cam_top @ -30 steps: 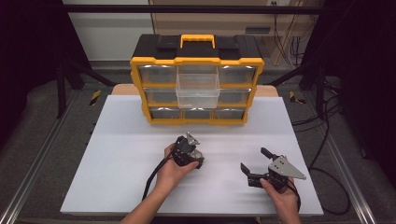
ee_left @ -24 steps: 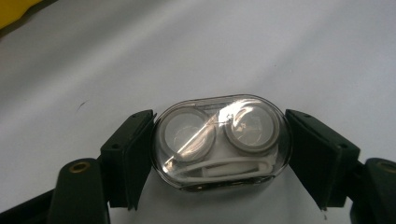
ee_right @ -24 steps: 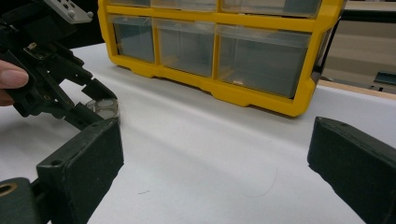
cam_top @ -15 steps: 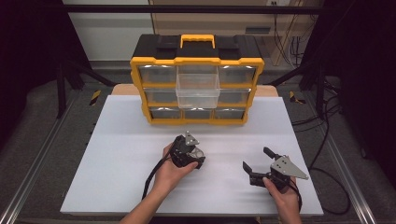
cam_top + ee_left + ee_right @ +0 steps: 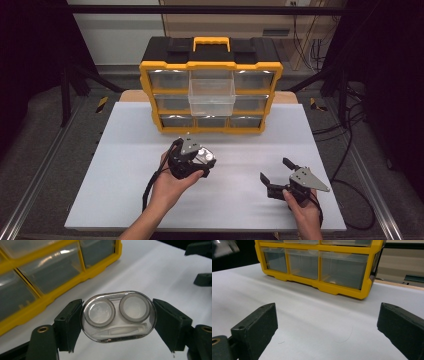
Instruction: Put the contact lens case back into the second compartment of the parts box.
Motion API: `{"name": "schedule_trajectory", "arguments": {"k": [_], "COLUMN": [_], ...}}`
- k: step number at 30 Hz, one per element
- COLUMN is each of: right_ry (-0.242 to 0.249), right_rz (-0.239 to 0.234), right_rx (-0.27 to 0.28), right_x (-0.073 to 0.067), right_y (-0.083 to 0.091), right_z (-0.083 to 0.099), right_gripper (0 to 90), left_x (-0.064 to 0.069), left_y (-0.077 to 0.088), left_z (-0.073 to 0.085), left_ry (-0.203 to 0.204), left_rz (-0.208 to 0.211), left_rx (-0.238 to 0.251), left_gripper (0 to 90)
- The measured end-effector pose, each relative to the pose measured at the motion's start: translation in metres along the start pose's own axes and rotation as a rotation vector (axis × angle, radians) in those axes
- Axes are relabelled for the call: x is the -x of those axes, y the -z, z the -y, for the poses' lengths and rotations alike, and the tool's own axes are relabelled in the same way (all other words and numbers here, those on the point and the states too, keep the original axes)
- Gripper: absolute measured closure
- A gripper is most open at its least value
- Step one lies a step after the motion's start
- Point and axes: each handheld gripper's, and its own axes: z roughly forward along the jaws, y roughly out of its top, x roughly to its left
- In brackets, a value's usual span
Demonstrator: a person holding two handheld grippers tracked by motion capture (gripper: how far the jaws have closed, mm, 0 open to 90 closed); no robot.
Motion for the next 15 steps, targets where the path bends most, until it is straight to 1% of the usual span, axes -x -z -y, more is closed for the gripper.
{"name": "schedule_trajectory", "arguments": {"k": [5,8,12,15], "right_ry": [0.004,0.002,0.005,0.005], "right_rz": [0.0,0.003,0.005,0.008], "right_rx": [-0.001,-0.003,-0.002,-0.005], "right_x": [0.0,-0.001,-0.001,-0.001], "right_y": [0.0,0.0,0.0,0.0], "right_z": [0.0,0.0,0.0,0.0], "right_gripper": [3.3,3.3,3.3,3.2], "left_x": [-0.001,-0.003,-0.006,-0.007], "left_y": [0.021,0.032,0.043,0.053], "left_z": [-0.015,-0.023,-0.03,-0.037], "left_ry": [-0.02,-0.021,-0.01,-0.021], "left_rz": [-0.012,-0.016,-0.015,-0.023], "left_rx": [0.032,0.052,0.079,0.094], "left_gripper": [26.6,26.6,26.6,26.6]}}
